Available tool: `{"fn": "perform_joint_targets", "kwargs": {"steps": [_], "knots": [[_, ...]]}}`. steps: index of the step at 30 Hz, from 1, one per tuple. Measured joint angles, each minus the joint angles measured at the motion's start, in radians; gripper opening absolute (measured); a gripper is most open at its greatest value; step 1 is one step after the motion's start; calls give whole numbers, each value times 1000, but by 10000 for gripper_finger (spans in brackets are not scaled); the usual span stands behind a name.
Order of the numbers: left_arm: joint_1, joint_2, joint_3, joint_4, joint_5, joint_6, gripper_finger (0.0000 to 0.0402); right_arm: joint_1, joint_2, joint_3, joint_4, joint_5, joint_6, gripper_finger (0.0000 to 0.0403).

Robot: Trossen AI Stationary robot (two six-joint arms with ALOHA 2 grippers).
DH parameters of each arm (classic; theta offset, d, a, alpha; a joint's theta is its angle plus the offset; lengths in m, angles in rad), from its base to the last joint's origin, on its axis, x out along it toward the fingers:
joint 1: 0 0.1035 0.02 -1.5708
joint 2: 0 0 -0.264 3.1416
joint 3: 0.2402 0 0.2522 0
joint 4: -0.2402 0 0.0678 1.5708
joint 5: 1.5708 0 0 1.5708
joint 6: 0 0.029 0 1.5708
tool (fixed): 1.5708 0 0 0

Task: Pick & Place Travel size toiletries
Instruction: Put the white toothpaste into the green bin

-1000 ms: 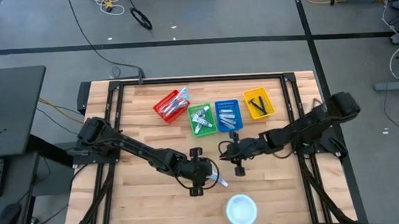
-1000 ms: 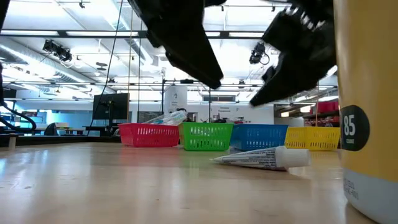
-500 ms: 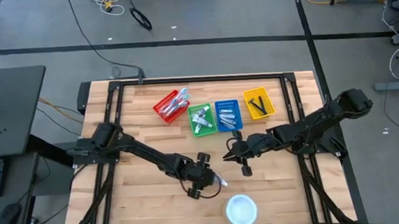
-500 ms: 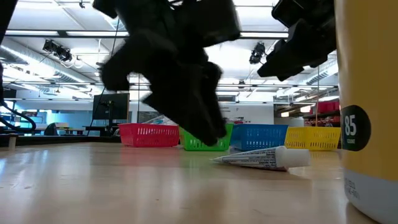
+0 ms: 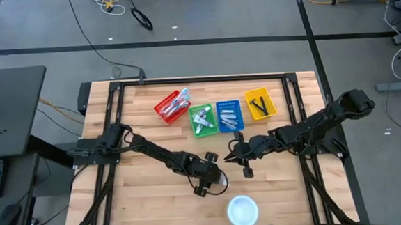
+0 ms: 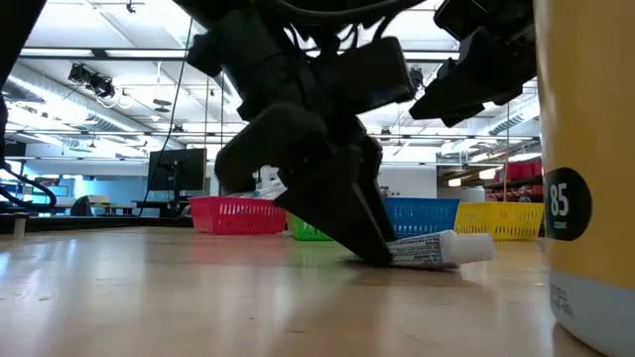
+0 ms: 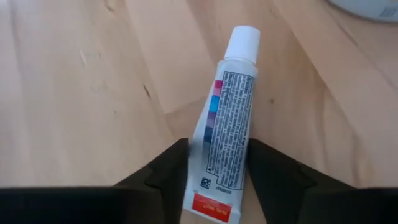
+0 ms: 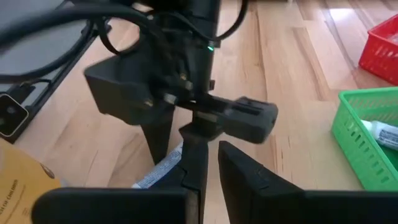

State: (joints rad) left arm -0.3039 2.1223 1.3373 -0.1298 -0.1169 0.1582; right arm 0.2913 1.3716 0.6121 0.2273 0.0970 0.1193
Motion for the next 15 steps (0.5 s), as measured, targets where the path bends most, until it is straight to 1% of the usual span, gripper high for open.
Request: {"fn": "perform_joint_targets", "kwargs": {"steps": [3, 8, 11, 13, 15], "knots": [[20, 1, 2, -25, 51, -49, 134, 0, 0, 0, -4, 0, 0, 45], [37, 1, 6, -24, 45, -72, 74, 0, 0, 0, -1, 6, 42, 45], [37, 2, 12, -29, 15, -69, 57, 0, -13, 0, -21, -33, 72, 45], [36, -3, 12, -34, -11, -74, 52, 0, -43, 0, -59, -64, 72, 45], [37, -11, 10, -49, -43, -83, 51, 1, -84, 0, -114, -73, 72, 45]]}}
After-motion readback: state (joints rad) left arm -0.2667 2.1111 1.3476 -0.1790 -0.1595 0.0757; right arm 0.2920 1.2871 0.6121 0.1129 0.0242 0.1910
